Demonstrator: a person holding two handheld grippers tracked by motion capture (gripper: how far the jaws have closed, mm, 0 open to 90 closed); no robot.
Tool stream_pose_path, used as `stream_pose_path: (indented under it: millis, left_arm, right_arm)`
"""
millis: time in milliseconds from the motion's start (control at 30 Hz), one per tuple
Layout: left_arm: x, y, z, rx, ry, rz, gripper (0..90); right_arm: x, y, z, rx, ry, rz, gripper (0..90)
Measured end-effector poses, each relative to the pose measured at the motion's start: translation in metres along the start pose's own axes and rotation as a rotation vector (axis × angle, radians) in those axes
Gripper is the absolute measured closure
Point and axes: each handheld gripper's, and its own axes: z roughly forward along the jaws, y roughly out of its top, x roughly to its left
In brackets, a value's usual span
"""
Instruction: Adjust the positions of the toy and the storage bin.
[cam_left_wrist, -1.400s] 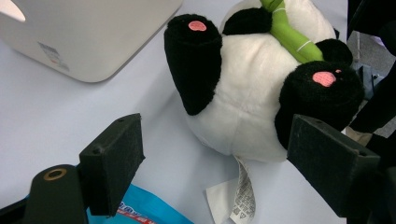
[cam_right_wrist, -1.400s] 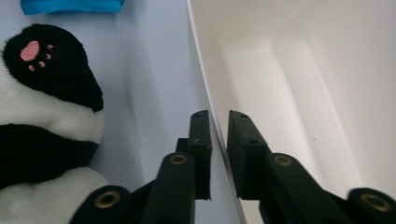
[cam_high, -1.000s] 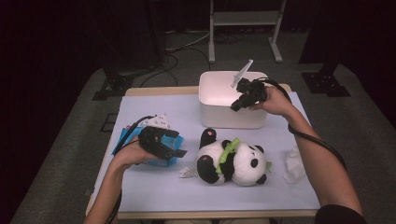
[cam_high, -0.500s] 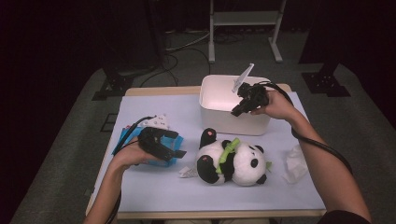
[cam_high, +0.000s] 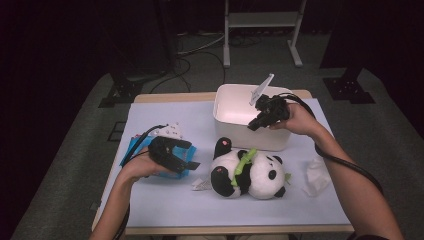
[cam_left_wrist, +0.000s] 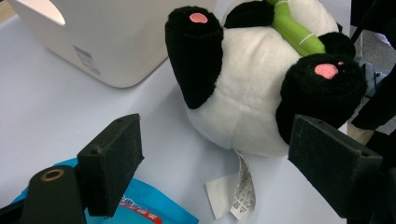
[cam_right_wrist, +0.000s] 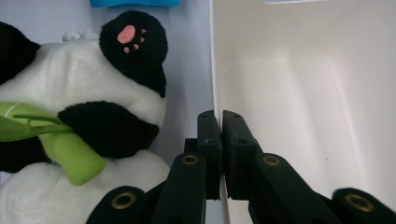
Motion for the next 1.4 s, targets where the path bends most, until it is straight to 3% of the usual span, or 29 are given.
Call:
stream_pose_path:
  millis: [600, 1300, 1400]
  left_arm:
    - [0.000, 0.000, -0.001, 0.009, 0.005, 0.011, 16.7]
    - [-0.002, 0.002, 0.001, 0.014, 0.003, 0.011, 16.7]
    - [-0.002, 0.001, 0.001, 0.012, 0.005, 0.010, 16.7]
  right_arm:
    - [0.020, 0.000, 0.000, 0.006, 0.013, -0.024, 86.9]
    - [0.031, -0.001, -0.001, 0.004, 0.023, -0.040, 86.5]
    - [0.028, -0.001, -0.002, 0.001, 0.037, -0.006, 81.9]
